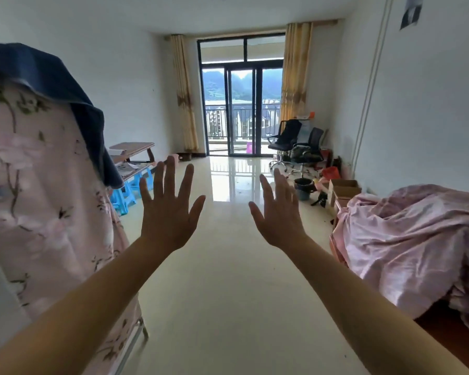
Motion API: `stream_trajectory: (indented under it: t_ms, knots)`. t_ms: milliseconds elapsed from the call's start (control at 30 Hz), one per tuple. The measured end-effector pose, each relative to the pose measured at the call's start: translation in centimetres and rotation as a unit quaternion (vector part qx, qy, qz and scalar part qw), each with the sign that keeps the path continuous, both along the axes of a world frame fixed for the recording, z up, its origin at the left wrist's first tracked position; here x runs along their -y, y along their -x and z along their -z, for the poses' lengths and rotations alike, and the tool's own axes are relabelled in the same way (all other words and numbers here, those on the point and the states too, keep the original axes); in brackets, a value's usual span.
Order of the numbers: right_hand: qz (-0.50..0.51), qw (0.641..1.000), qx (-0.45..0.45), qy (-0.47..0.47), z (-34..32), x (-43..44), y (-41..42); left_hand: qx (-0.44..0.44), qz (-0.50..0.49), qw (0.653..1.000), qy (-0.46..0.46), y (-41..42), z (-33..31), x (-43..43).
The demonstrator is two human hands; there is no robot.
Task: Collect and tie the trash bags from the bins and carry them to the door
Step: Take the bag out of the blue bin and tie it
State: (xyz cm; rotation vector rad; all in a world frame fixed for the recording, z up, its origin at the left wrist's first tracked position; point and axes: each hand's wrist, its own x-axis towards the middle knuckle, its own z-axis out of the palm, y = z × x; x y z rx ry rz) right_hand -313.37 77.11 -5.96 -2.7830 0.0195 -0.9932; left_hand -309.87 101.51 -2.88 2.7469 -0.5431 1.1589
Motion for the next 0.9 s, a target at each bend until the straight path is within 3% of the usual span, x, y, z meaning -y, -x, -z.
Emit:
stream_trajectory:
  t_ms: [200, 333, 467, 667, 900]
  knots:
    - [-0.042, 0.997, -0.030, 0.065, 4.0, -5.0, -19.1, -0.021, -0.001, 1.000, 0.007, -18.9, 3.6, -3.0]
    - [-0.024, 0.996, -0.044, 0.073, 3.0, -5.4, -31.7, -0.022, 0.006, 1.000, 0.006, -32.5, 2.8, -4.6]
    - [0.002, 0.997, -0.033, 0.068, 1.1, -3.5, -42.2, -0.033, 0.007, 0.999, 0.022, -45.0, 1.6, -4.0]
    - [0.021, 0.998, -0.019, 0.050, 2.6, 0.2, -58.7, -0.054, 0.004, 0.998, 0.021, -62.0, 4.7, -1.4]
    - [-0.029, 0.997, -0.041, 0.059, 5.6, 4.1, -82.0, -0.091, -0.033, 0.995, 0.014, -83.5, 7.5, 2.6]
